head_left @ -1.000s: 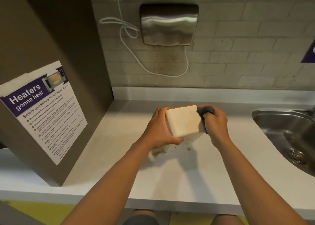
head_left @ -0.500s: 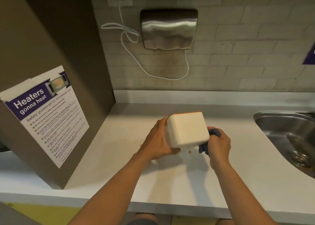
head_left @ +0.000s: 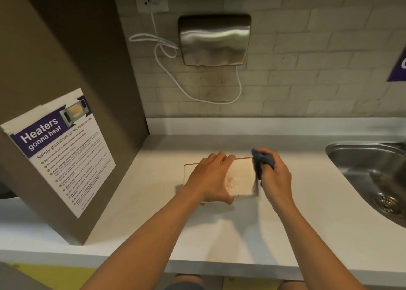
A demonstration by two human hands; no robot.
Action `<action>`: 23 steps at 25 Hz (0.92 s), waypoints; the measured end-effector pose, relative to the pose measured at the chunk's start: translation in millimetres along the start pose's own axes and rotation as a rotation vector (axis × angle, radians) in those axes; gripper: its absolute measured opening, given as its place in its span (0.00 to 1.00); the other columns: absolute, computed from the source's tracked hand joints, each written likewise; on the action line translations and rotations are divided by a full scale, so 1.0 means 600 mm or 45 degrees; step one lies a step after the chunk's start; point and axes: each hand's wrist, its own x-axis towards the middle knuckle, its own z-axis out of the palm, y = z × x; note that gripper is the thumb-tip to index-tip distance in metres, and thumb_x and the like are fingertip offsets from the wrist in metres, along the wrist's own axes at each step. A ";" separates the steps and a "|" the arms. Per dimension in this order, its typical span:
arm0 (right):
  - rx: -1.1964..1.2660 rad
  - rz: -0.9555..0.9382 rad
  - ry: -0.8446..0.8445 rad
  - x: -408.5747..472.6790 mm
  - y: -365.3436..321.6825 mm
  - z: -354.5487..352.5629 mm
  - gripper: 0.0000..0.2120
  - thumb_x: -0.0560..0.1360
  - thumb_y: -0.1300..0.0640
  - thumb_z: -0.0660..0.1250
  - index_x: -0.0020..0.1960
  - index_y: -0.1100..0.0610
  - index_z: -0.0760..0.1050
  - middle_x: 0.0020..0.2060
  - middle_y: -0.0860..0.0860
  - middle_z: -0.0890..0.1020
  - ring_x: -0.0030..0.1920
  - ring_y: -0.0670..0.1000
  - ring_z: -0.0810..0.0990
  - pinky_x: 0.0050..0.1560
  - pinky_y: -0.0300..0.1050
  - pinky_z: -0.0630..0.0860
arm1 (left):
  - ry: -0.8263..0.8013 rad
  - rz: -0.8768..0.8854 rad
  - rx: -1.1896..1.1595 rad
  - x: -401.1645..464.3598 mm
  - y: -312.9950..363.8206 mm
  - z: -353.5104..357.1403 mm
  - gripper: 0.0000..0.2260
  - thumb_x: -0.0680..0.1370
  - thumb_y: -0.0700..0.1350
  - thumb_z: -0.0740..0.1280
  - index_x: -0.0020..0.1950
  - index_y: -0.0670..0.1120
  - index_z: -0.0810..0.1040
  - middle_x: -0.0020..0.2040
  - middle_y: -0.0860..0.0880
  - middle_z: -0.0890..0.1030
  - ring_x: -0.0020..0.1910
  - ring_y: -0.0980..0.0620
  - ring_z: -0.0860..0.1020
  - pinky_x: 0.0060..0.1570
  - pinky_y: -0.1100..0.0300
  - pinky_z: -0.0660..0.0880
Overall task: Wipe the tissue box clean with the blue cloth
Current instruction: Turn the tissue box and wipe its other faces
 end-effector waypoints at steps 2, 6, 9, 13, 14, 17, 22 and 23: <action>-0.115 -0.053 -0.240 -0.007 0.011 0.000 0.21 0.70 0.61 0.57 0.57 0.42 0.75 0.59 0.42 0.78 0.59 0.44 0.76 0.56 0.40 0.73 | -0.005 -0.001 0.026 0.002 0.004 0.012 0.49 0.59 0.63 0.78 0.74 0.52 0.61 0.64 0.51 0.69 0.60 0.48 0.68 0.59 0.53 0.69; -0.567 -0.118 -0.807 -0.007 0.037 -0.025 0.44 0.65 0.54 0.66 0.75 0.39 0.49 0.75 0.36 0.45 0.75 0.45 0.51 0.70 0.47 0.61 | -0.006 0.017 0.058 0.003 -0.003 0.022 0.46 0.58 0.62 0.78 0.71 0.51 0.63 0.61 0.51 0.69 0.57 0.47 0.69 0.56 0.53 0.70; -0.853 -0.180 -0.823 -0.009 0.050 -0.019 0.56 0.61 0.49 0.76 0.75 0.41 0.41 0.74 0.37 0.36 0.75 0.48 0.50 0.66 0.42 0.63 | -0.006 0.028 0.048 0.004 0.003 0.028 0.47 0.59 0.63 0.79 0.72 0.50 0.63 0.62 0.50 0.70 0.58 0.47 0.69 0.59 0.52 0.69; -0.922 -0.241 -0.656 -0.017 0.064 -0.007 0.51 0.56 0.52 0.79 0.70 0.45 0.53 0.70 0.41 0.48 0.68 0.54 0.61 0.57 0.40 0.69 | -0.047 0.037 0.045 0.003 0.009 0.039 0.47 0.60 0.63 0.79 0.73 0.50 0.63 0.64 0.50 0.70 0.60 0.47 0.69 0.63 0.52 0.68; -0.906 -0.252 -0.644 -0.019 0.067 -0.007 0.49 0.54 0.52 0.79 0.68 0.44 0.54 0.68 0.42 0.51 0.65 0.53 0.64 0.55 0.41 0.71 | -0.056 0.045 0.059 0.001 0.008 0.043 0.47 0.61 0.63 0.79 0.73 0.50 0.62 0.64 0.50 0.70 0.61 0.47 0.70 0.64 0.52 0.67; -0.846 -0.280 -0.648 -0.019 0.070 -0.011 0.48 0.53 0.51 0.78 0.66 0.44 0.56 0.65 0.41 0.55 0.61 0.52 0.68 0.53 0.43 0.76 | -0.106 0.035 0.105 -0.006 0.002 0.046 0.52 0.63 0.64 0.78 0.79 0.49 0.56 0.72 0.49 0.66 0.71 0.45 0.65 0.76 0.41 0.57; -0.842 -0.262 -0.717 -0.011 0.067 -0.014 0.48 0.56 0.52 0.80 0.68 0.44 0.55 0.65 0.40 0.54 0.62 0.49 0.67 0.51 0.34 0.72 | -0.218 -0.057 0.152 -0.057 -0.094 0.008 0.58 0.64 0.65 0.77 0.82 0.47 0.48 0.80 0.48 0.57 0.78 0.47 0.56 0.79 0.42 0.49; -0.841 -0.262 -0.715 -0.012 0.068 -0.013 0.48 0.56 0.53 0.80 0.68 0.44 0.54 0.65 0.39 0.54 0.62 0.49 0.67 0.51 0.33 0.72 | -0.227 -0.072 0.088 -0.072 -0.119 0.003 0.56 0.63 0.65 0.78 0.81 0.49 0.51 0.78 0.50 0.59 0.76 0.48 0.59 0.78 0.46 0.55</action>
